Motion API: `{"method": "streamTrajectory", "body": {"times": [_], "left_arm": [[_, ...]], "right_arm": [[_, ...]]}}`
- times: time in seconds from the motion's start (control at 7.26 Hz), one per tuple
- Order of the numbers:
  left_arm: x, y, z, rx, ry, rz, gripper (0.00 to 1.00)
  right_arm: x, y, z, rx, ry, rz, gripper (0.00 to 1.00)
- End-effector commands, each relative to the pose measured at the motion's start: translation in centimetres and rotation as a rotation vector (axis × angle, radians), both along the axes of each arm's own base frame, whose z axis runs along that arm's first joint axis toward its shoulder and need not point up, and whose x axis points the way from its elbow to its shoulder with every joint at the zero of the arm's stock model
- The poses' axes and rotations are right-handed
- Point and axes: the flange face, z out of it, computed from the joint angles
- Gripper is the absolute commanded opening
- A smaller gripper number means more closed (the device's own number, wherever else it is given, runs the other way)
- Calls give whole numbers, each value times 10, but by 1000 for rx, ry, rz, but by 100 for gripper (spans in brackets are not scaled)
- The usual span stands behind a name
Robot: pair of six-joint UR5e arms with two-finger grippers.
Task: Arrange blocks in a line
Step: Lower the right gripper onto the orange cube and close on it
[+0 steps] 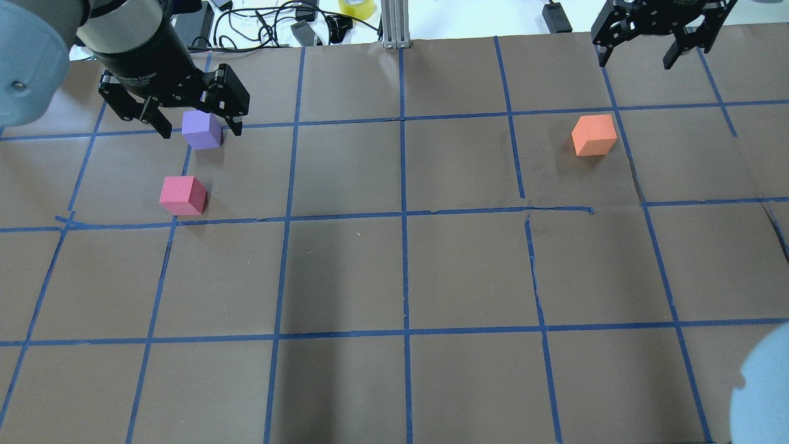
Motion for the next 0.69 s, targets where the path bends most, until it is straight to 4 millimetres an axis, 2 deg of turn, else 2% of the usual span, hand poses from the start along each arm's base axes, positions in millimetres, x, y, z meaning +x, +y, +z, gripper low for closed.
{"method": "streamTrajectory", "body": {"times": [0.0, 0.14, 0.55], "left_arm": [[0, -2, -4, 8, -1, 0, 100], [0, -1, -5, 9, -3, 0, 100], [2, 0, -3, 5, -1, 2, 100]], "right_arm": [[-25, -46, -105, 51, -15, 26, 100], [-29, -57, -148, 47, -4, 100, 100], [-29, -47, -205, -21, 13, 167, 100]]}}
